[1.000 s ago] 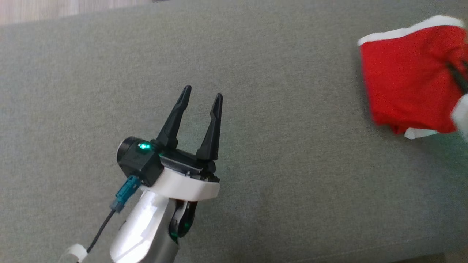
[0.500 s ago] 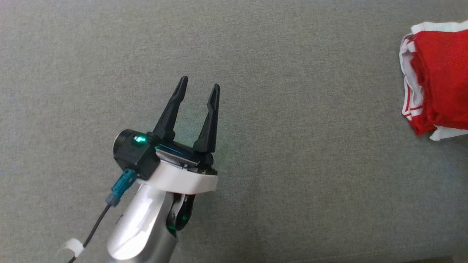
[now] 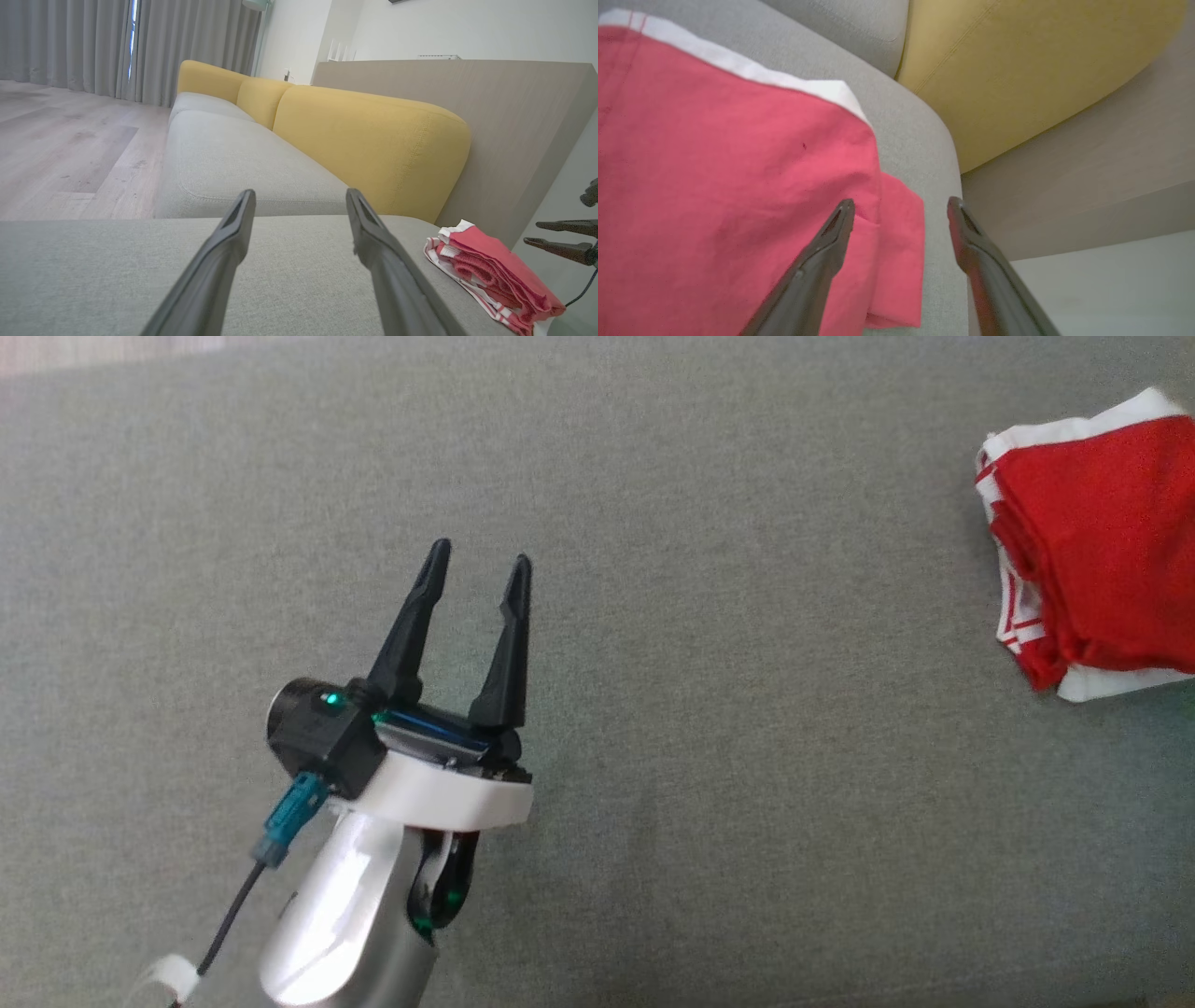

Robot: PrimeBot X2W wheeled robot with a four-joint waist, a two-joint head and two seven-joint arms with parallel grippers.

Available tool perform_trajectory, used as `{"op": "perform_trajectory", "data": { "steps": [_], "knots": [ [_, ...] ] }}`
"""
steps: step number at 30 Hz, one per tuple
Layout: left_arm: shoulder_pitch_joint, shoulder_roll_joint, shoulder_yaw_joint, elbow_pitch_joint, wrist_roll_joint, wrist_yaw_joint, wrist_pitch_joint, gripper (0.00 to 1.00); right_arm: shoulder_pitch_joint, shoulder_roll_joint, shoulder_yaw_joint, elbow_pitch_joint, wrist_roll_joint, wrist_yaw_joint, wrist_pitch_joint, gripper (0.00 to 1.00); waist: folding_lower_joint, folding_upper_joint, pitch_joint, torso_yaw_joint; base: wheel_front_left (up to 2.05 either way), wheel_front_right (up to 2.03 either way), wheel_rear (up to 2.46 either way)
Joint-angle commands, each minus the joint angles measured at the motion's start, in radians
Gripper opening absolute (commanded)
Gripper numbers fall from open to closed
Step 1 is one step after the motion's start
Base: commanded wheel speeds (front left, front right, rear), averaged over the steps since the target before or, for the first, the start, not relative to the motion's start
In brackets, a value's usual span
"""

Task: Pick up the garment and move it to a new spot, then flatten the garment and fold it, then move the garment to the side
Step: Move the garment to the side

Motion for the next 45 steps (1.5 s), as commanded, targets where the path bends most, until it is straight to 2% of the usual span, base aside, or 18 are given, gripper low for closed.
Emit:
{"op": "perform_trajectory", "data": {
  "steps": [1,6,9,18,22,27,30,35,45],
  "knots": [
    [0.004,0.004,0.04,-0.031,0.012,-0.002,-0.005,1.0,0.017,-0.025,-0.023,-0.03,-0.01,0.007,-0.002,1.0,0.0,0.0,-0.026,-0.004,0.0,0.0,0.0],
    [0.038,0.004,0.067,-0.034,0.013,0.003,-0.005,1.0,0.028,0.041,-0.121,-0.11,-0.032,0.007,-0.029,1.0,0.0,0.0,-0.085,-0.005,0.0,0.0,0.0],
    [0.06,0.004,0.085,-0.039,0.013,0.008,-0.005,1.0,0.041,0.108,-0.179,-0.186,-0.037,0.007,-0.051,1.0,0.0,0.0,-0.118,-0.003,0.0,0.0,0.0],
    [0.132,0.004,0.141,-0.042,-0.007,0.046,-0.005,1.0,0.187,0.351,-0.278,-0.438,0.0,0.007,-0.126,1.0,0.0,0.0,-0.206,0.027,0.0,0.0,0.0],
    [0.166,0.004,0.159,-0.039,-0.005,0.039,-0.005,1.0,0.283,0.487,-0.328,-0.503,-0.004,0.007,-0.185,1.0,0.0,0.0,-0.235,0.044,0.0,0.0,0.0],
    [0.215,0.004,0.183,-0.034,0.001,0.013,-0.005,1.0,0.405,0.638,-0.37,-0.514,-0.016,0.007,-0.263,1.0,0.0,0.0,-0.259,0.057,0.0,0.0,0.0],
    [0.244,0.004,0.202,-0.03,-0.016,-0.001,-0.005,1.0,0.468,0.67,-0.379,-0.493,-0.011,0.007,-0.303,1.0,0.0,0.0,-0.268,0.06,0.0,0.0,0.0],
    [0.277,0.004,0.221,-0.02,-0.023,-0.011,-0.005,1.0,0.536,0.678,-0.353,-0.447,0.019,0.007,-0.343,1.0,0.0,0.0,-0.281,0.066,0.0,0.0,0.0],
    [0.292,0.004,0.237,-0.021,-0.033,-0.017,-0.005,1.0,0.536,0.679,-0.328,-0.407,0.049,0.007,-0.368,1.0,0.0,0.0,-0.288,0.067,0.0,0.0,0.0]
  ]
}}
